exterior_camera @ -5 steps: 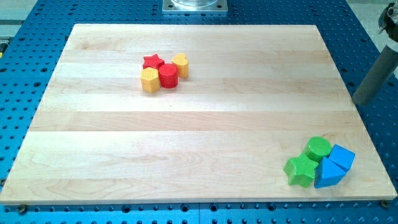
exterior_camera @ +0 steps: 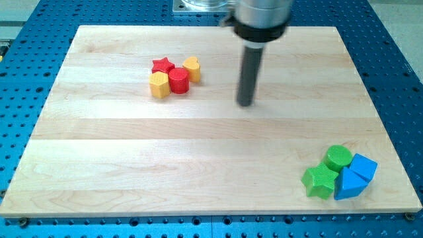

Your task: Separate the red blocks and yellow blocks from each other

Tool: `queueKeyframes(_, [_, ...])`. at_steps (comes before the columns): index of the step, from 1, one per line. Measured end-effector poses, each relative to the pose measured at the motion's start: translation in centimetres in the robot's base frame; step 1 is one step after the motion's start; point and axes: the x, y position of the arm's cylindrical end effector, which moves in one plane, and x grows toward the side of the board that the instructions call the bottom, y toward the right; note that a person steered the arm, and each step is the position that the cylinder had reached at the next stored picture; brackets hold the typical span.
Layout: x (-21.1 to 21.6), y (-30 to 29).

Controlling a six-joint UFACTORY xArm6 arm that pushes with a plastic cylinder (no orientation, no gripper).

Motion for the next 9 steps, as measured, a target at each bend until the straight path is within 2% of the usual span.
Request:
queueKeyframes(3, [-1.9,-10.9])
queueKeyframes(6, [-2.9,-8.3])
queueKeyframes(9, [-7.9,-14.3])
